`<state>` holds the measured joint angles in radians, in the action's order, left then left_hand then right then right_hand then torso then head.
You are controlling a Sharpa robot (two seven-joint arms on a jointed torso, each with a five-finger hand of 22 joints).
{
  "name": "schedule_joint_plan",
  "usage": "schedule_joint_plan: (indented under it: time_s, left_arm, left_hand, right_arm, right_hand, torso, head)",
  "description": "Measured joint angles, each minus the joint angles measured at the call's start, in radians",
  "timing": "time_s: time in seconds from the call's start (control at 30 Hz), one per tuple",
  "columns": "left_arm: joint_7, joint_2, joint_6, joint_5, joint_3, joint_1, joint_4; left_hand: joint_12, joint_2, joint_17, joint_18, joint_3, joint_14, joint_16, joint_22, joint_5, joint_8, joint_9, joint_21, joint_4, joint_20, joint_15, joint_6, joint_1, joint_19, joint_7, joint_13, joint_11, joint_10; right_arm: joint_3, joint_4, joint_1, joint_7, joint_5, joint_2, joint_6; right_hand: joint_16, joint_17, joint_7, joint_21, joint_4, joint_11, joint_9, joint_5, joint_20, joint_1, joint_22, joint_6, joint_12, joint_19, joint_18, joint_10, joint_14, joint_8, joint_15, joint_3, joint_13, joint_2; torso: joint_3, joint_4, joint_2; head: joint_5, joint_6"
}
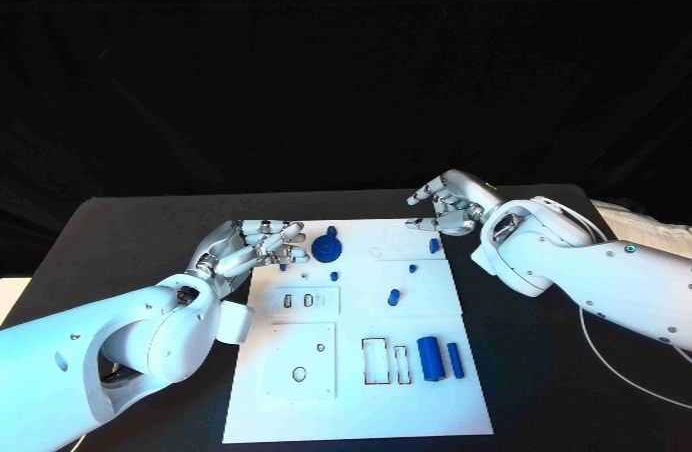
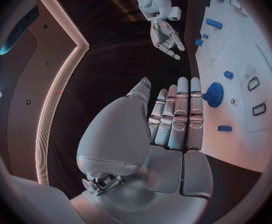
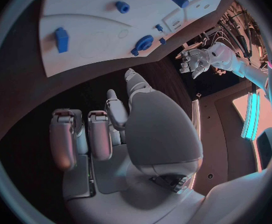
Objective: Assemble the parts on the task board
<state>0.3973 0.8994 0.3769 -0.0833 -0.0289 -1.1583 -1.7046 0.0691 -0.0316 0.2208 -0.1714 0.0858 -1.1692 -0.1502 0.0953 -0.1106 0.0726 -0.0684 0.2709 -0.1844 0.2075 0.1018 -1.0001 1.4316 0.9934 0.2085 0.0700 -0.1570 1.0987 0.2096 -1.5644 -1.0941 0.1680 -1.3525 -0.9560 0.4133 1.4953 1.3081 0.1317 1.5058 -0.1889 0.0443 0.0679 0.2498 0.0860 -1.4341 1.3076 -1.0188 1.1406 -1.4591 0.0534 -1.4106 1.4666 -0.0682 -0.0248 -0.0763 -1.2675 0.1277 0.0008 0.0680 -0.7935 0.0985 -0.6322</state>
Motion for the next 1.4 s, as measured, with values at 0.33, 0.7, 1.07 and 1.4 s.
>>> schedule_joint_plan:
  time_s: [0.33, 0.7, 1.07, 1.4]
  left_arm:
    - [0.002, 0.002, 0.0, 0.0, 0.0, 0.001, 0.016]
    - [0.004, 0.003, 0.0, 0.0, 0.0, 0.002, 0.025]
    - [0.004, 0.002, 0.0, 0.0, -0.001, 0.003, 0.028]
    - [0.004, 0.001, 0.0, 0.0, -0.001, 0.003, 0.028]
  left_hand:
    - [0.0, 0.0, 0.0, 0.0, 0.0, 0.0, 0.0, 0.0, 0.0, 0.0, 0.0, 0.0, 0.0, 0.0, 0.0, 0.0, 0.0, 0.0, 0.0, 0.0, 0.0, 0.0]
    - [0.0, 0.0, 0.0, 0.0, 0.0, 0.0, 0.0, 0.0, 0.0, 0.0, 0.0, 0.0, 0.0, 0.0, 0.0, 0.0, 0.0, 0.0, 0.0, 0.0, 0.0, 0.0]
    - [0.0, 0.0, 0.001, 0.0, 0.0, 0.0, 0.004, 0.0, 0.0, 0.0, 0.0, 0.0, 0.0, 0.0, 0.0, 0.0, 0.0, 0.0, 0.0, 0.0, 0.0, 0.0]
    - [0.0, 0.0, 0.001, 0.0, 0.0, 0.0, 0.004, 0.0, 0.0, 0.0, 0.0, 0.0, 0.0, 0.0, 0.0, 0.0, 0.0, 0.0, 0.0, 0.0, 0.0, 0.0]
  right_arm:
    - [0.002, 0.058, 0.04, -0.155, 0.071, -0.06, -0.031]
    - [0.001, 0.116, 0.086, -0.209, 0.078, -0.045, -0.042]
    - [0.002, 0.161, 0.092, -0.224, 0.078, -0.013, -0.049]
    - [0.002, 0.183, 0.093, -0.225, 0.078, 0.006, -0.065]
  right_hand:
    - [0.01, 0.0, 0.008, 0.0, 0.02, 0.004, -0.002, 0.011, 0.0, -0.017, 0.0, 0.008, 0.032, 0.0, 0.0, -0.001, 0.0, 0.0, 0.0, -0.001, -0.021, -0.003]
    - [0.009, 0.0, 0.008, 0.0, 0.02, 0.004, -0.002, 0.011, 0.0, -0.017, 0.0, 0.008, 0.024, 0.0, 0.0, -0.001, 0.0, 0.0, 0.0, -0.001, -0.015, -0.003]
    - [0.009, 0.0, 0.008, 0.0, 0.021, 0.006, -0.002, 0.008, 0.0, -0.017, 0.0, 0.008, 0.024, 0.0, 0.0, 0.001, 0.0, 0.0, 0.0, -0.003, -0.014, -0.003]
    - [0.009, 0.0, 0.002, 0.0, 0.051, 0.007, 0.001, -0.04, 0.0, -0.05, 0.0, -0.026, 0.028, 0.0, 0.0, 0.003, 0.0, 0.0, 0.0, -0.047, -0.055, -0.037]
  torso:
    - [0.0105, -0.0156, 0.005]
    - [0.0127, -0.0174, 0.005]
    - [0.0096, -0.0162, 0.005]
    - [0.009, -0.0173, 0.005]
  head:
    - [-0.004, 0.0]
    - [-0.01, -0.006]
    - [-0.009, -0.011]
    - [-0.01, -0.016]
